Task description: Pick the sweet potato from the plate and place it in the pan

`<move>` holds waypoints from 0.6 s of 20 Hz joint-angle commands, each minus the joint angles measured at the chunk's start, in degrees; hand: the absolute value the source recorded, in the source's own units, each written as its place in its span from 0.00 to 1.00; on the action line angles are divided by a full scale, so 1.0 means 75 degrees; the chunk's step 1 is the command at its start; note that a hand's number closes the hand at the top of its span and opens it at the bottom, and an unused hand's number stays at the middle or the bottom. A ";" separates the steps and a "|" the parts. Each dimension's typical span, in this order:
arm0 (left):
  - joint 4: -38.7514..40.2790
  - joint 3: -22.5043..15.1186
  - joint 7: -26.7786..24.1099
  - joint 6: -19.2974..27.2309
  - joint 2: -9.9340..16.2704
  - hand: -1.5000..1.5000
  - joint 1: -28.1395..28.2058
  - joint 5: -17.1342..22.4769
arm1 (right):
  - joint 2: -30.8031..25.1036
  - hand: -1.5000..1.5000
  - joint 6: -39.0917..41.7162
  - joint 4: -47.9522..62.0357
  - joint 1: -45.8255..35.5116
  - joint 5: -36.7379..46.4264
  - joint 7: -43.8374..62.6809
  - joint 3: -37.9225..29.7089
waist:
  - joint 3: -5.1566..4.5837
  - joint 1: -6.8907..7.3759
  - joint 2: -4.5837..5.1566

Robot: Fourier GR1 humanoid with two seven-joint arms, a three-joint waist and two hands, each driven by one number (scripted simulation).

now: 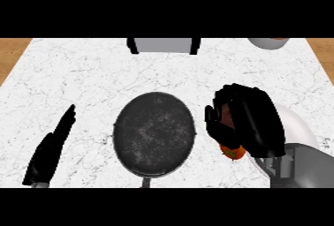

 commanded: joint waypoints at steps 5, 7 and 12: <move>0.0177 0.0082 -0.0095 -0.0129 -0.0072 0.50 -0.0189 -0.0174 | 0.2800 1.00 0.0115 0.2843 -0.0881 -0.0346 -0.0794 -0.0580 | 0.0006 0.0117 0.0064; 0.0494 0.0223 -0.0014 -0.0242 -0.0110 0.50 -0.0526 -0.0028 | 0.3714 1.00 0.0234 0.3527 -0.1336 -0.0376 -0.0575 -0.0591 | 0.0002 0.0145 0.0077; 0.0410 0.0170 -0.0177 -0.0321 -0.0157 0.50 -0.0282 -0.0123 | 0.4897 1.00 0.0364 0.5956 -0.1797 -0.0541 -0.1579 -0.0909 | 0.0004 0.0231 0.0101</move>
